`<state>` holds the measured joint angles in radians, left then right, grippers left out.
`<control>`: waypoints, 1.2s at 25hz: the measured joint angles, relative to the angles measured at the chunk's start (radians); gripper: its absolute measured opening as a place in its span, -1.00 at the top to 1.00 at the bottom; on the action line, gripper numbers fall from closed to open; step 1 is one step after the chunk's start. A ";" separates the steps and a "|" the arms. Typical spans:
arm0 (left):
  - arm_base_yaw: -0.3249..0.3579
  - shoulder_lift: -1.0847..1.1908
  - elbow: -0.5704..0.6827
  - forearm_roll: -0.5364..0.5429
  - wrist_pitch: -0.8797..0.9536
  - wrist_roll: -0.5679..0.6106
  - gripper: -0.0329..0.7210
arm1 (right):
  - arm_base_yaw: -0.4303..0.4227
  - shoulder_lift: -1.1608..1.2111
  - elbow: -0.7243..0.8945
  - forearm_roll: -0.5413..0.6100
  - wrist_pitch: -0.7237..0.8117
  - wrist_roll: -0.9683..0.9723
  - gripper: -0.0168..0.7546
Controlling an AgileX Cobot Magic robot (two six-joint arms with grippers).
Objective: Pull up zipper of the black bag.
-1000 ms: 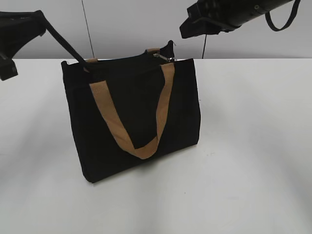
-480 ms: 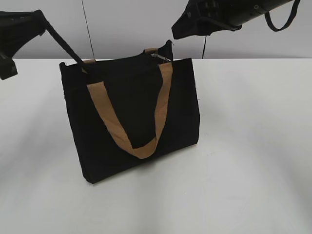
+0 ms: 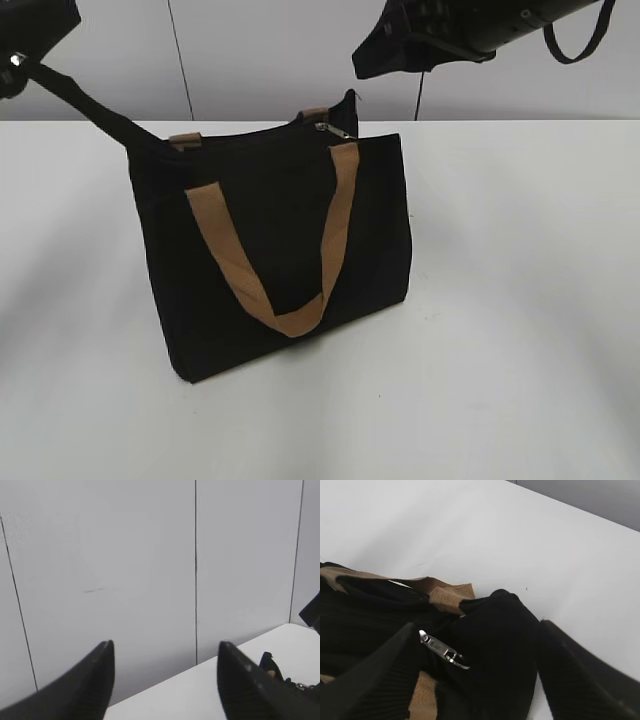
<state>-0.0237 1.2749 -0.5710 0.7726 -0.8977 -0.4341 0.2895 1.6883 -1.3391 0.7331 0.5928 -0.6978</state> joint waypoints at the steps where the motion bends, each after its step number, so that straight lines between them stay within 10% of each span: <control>1: 0.000 0.000 0.000 -0.002 0.001 0.000 -0.45 | 0.000 0.000 0.000 0.000 -0.001 0.000 -0.47; 17: 0.002 0.015 -0.002 -0.405 0.240 0.009 -0.56 | -0.003 0.000 0.000 -0.003 -0.018 0.001 -0.47; 30: -0.065 0.107 -0.251 -0.427 1.071 0.012 -0.44 | -0.092 -0.015 0.000 -0.120 0.019 0.151 -0.47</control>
<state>-0.0884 1.3819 -0.8223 0.3453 0.1733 -0.4222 0.1976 1.6731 -1.3391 0.6128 0.6119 -0.5463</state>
